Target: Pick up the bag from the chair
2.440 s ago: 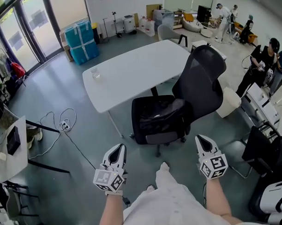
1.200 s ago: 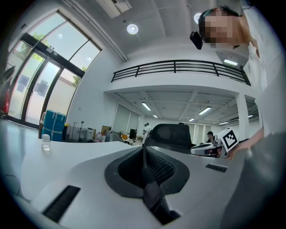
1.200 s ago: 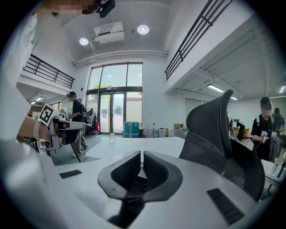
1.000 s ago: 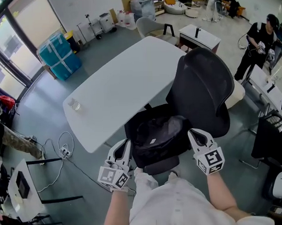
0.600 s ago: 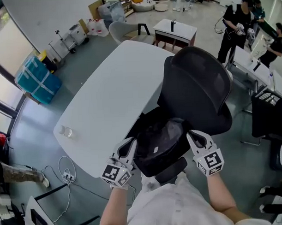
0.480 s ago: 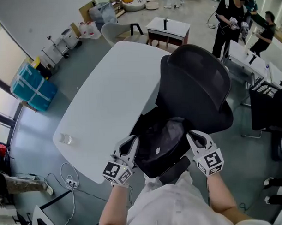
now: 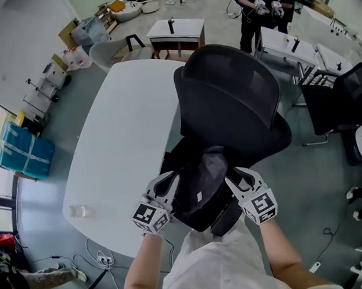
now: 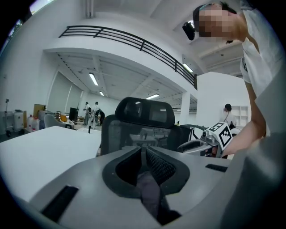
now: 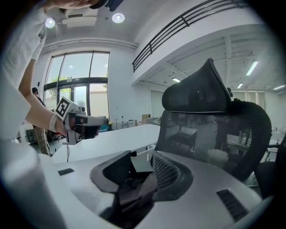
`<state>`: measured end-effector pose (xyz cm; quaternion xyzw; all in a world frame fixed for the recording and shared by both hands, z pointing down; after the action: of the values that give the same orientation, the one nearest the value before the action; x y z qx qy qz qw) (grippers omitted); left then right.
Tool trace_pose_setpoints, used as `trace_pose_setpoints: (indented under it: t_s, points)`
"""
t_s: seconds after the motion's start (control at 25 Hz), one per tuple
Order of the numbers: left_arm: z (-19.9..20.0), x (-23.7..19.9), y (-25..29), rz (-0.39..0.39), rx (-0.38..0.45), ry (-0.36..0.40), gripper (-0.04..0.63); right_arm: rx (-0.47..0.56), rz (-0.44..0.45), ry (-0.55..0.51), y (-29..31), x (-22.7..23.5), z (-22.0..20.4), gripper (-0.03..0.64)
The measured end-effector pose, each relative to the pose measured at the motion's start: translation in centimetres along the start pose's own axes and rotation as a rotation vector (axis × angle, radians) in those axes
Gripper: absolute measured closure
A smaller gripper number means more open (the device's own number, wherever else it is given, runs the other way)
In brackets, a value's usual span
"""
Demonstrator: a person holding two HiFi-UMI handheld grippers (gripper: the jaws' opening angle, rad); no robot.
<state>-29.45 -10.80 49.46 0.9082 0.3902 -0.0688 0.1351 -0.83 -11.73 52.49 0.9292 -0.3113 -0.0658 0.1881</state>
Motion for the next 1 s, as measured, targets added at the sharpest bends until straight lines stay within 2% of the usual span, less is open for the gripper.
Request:
trace_pose_setpoints:
  t_s: [0.12, 0.24, 0.32, 0.44, 0.72, 0.88, 1.0]
  points:
    - [-1.3, -0.5, 2.0, -0.051, -0.039, -0.003, 0.547, -0.026, -0.022, 0.021, 0.6, 0.3, -1.2, 0.423]
    - [-2.5, -0.5, 3.9, -0.119, -0.085, -0.009, 0.465, -0.069, -0.034, 0.059, 1.4, 0.5, -2.8, 0.357]
    - [-3.4, -0.4, 4.9, -0.147, -0.109, -0.007, 0.435, -0.095, -0.050, 0.108, 1.9, 0.7, -4.0, 0.300]
    - [-4.3, -0.1, 5.7, -0.156, -0.125, -0.014, 0.414, -0.152, -0.071, 0.218, 2.9, 0.8, -6.3, 0.259]
    - [-5.8, 0.8, 6.4, -0.148, -0.134, -0.048, 0.411, -0.287, -0.154, 0.462, 4.6, 0.8, -11.4, 0.230]
    - [-6.4, 1.2, 6.3, -0.147, -0.140, -0.055, 0.410, -0.324, -0.148, 0.596, 5.6, 0.4, -13.4, 0.225]
    - [-6.7, 1.4, 6.2, -0.149, -0.140, -0.059, 0.411, -0.353, -0.136, 0.653, 6.7, 0.0, -14.3, 0.221]
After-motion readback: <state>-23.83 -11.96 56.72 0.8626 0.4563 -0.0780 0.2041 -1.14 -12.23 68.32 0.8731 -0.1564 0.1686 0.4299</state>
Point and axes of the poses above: the fingertips, and each gripper's own axes: y forward along the fingers, x to its right, z out of its top, the point moved 9 cm from there along -y, backward along the fingers, and after that the axes turned 8 degrees about -z, right-handed, at the moved point
